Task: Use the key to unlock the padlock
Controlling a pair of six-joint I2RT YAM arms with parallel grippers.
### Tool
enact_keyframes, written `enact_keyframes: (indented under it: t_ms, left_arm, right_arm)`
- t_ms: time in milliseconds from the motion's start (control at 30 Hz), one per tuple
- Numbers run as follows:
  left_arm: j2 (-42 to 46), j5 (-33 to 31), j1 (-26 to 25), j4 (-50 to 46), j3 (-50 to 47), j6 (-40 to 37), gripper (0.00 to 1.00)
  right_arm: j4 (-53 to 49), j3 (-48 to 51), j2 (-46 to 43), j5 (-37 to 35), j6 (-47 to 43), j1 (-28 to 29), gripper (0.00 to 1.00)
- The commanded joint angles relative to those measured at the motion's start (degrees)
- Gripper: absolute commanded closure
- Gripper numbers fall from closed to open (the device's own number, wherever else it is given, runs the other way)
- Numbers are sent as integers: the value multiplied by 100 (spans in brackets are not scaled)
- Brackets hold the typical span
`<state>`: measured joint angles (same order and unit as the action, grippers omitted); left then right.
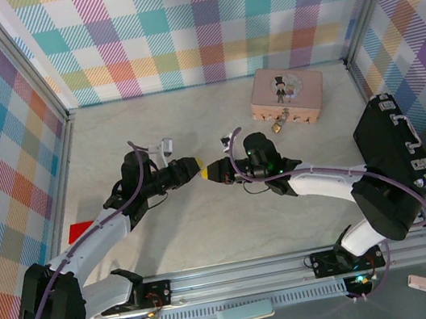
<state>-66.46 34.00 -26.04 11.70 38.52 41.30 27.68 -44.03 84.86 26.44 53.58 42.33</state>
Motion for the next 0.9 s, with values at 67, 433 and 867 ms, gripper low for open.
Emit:
enact_keyframes:
  t_ms: [67,433,867]
  left_arm:
    - [80,169,-85,-76,182,-157,73]
    - [-23,200,-160,-56,269,-136,91]
    - [-219,-1027,-188,-1191,683,-111,100]
  right_arm:
    - [55,31,-138,17,64,-68,100]
    - [-69,115,-224,-86,27,-106,100]
    - [-769,437,-735,-1232,109,-165,37]
